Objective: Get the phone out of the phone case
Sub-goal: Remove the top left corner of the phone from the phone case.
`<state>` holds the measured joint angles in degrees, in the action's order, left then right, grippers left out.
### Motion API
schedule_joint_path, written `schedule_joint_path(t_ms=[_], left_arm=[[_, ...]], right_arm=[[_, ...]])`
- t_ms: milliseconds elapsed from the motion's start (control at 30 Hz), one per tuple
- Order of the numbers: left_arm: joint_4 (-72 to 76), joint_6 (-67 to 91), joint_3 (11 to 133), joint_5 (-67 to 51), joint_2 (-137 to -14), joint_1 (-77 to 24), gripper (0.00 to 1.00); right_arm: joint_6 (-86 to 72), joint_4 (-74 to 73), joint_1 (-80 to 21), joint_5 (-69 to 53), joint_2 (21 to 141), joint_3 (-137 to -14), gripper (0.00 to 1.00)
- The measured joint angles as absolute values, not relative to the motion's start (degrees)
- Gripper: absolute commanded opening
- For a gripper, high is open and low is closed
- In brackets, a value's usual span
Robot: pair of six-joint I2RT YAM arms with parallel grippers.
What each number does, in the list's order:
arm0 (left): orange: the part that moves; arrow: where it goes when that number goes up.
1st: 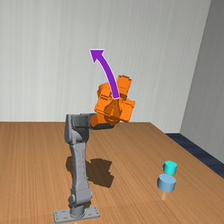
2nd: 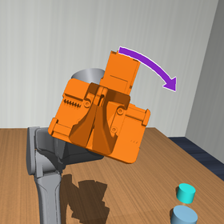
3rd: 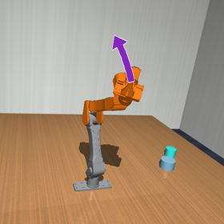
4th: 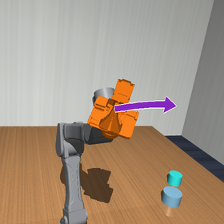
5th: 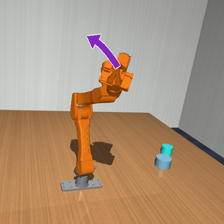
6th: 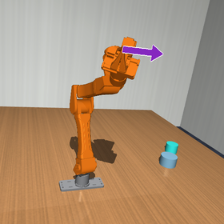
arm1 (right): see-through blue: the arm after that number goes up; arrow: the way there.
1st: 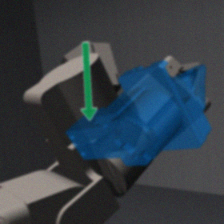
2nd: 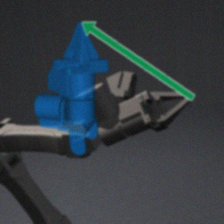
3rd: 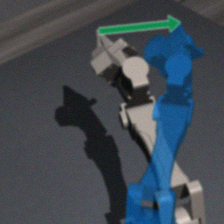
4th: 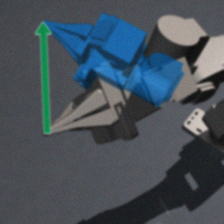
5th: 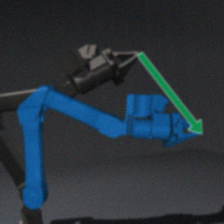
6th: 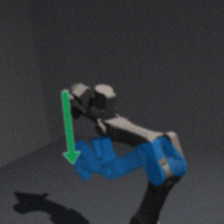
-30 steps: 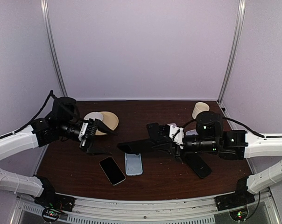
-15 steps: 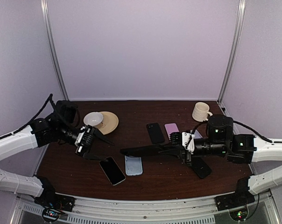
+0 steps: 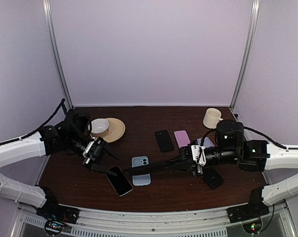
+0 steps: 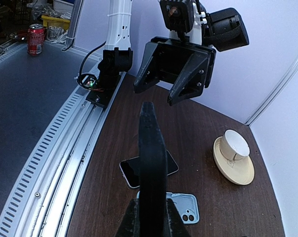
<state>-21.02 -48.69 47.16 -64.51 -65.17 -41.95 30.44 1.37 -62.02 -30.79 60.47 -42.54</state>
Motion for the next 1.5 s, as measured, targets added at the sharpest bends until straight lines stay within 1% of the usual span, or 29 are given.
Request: schedule_joint_path(t_ms=[100,333,567,667,767,933,1133,1300,1500], left_arm=[[-21.12,-48.60,47.16,-64.64,-65.47,-42.48,0.42],[-21.15,-48.47,47.16,-65.01,-66.52,-43.46,0.37],[-21.15,-48.47,47.16,-64.95,-67.37,-44.12,0.27],[-21.12,-48.49,47.16,-64.88,-67.46,-44.12,0.27],[-21.12,-48.49,47.16,-64.88,-67.46,-44.23,0.33],[-21.15,-48.49,47.16,-64.64,-67.59,-44.38,0.37],[-21.17,-48.51,47.16,-64.34,-67.83,-44.49,0.38],[-21.15,-48.56,47.16,-64.05,-68.49,-44.53,0.30],[-21.17,-48.97,47.29,-63.90,-68.53,-44.60,0.26]], right_arm=[[30.92,1.34,-62.02,-30.98,60.82,-43.09,0.00],[31.55,1.04,-62.02,-31.11,61.19,-43.77,0.00],[31.79,0.86,-62.06,-31.27,61.49,-43.97,0.00],[31.99,0.40,-62.06,-31.44,61.87,-44.40,0.00],[32.27,-0.05,-62.06,-31.57,61.89,-44.77,0.00],[32.69,-0.27,-62.06,-31.68,61.91,-44.95,0.00],[32.82,-0.21,-62.06,-31.70,62.17,-45.41,0.00],[32.82,-0.25,-62.06,-31.75,62.17,-45.41,0.00],[32.80,-0.16,-62.06,-32.27,62.39,-45.41,0.00]])
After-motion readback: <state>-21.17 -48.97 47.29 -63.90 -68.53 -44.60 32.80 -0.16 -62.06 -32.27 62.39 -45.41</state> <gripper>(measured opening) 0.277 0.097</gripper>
